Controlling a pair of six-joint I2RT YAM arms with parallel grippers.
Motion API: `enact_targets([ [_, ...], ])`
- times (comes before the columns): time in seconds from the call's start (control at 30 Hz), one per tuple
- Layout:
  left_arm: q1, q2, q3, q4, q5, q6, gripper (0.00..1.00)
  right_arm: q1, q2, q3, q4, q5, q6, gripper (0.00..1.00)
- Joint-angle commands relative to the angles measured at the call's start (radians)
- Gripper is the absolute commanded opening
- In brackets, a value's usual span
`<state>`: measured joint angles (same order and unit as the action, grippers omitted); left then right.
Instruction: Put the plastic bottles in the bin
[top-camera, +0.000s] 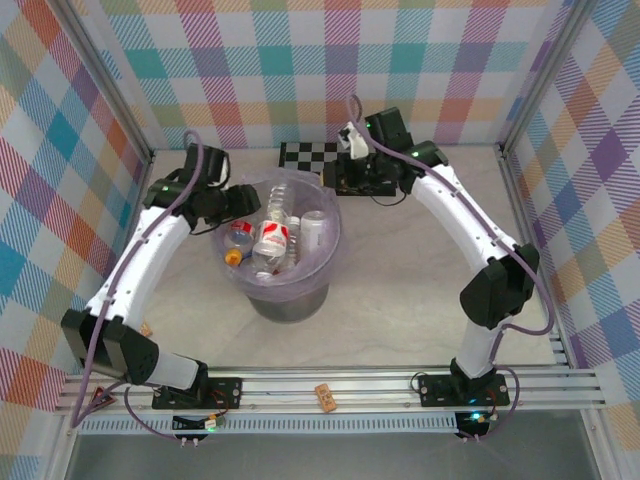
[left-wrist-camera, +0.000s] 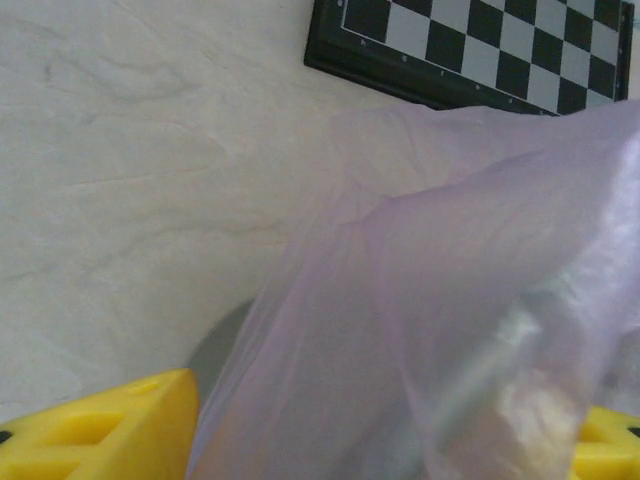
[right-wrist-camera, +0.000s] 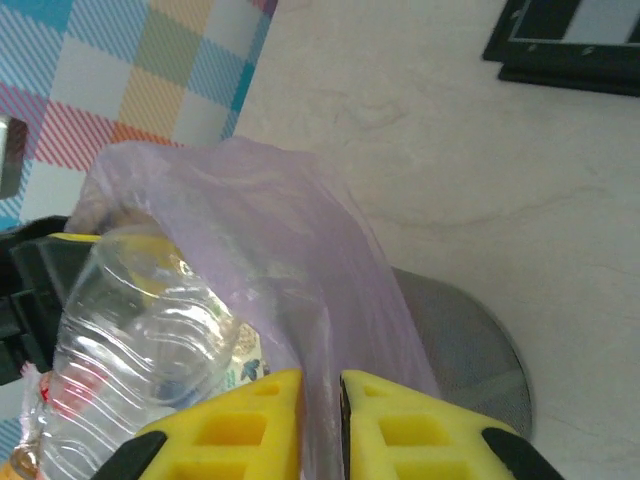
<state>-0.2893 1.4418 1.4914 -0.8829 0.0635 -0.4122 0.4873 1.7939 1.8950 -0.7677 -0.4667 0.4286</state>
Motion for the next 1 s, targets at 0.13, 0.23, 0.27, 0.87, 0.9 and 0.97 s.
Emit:
enact_targets([
  [0.13, -0.100, 0.124, 0.082, 0.157, 0.039, -0.091, 0.60, -0.092, -0.107, -0.020, -0.066, 0.014, -0.048, 0.21],
  [0.23, -0.139, 0.191, 0.133, 0.203, 0.042, -0.107, 0.60, -0.115, -0.135, -0.032, -0.082, 0.014, -0.054, 0.24],
  [0.27, -0.152, 0.215, 0.152, 0.219, 0.044, -0.112, 0.60, -0.123, -0.146, -0.037, -0.087, 0.014, -0.056, 0.26],
  [0.87, -0.177, 0.260, 0.431, 0.178, 0.056, 0.108, 1.00, -0.329, -0.328, -0.131, -0.140, 0.046, -0.178, 0.99],
  [0.9, -0.169, 0.239, 0.437, 0.184, 0.072, 0.127, 1.00, -0.343, -0.336, -0.137, -0.139, 0.071, -0.194, 0.99],
  [0.97, -0.143, 0.202, 0.453, 0.178, 0.061, 0.141, 1.00, -0.370, -0.355, -0.159, -0.129, 0.127, -0.205, 0.99],
])
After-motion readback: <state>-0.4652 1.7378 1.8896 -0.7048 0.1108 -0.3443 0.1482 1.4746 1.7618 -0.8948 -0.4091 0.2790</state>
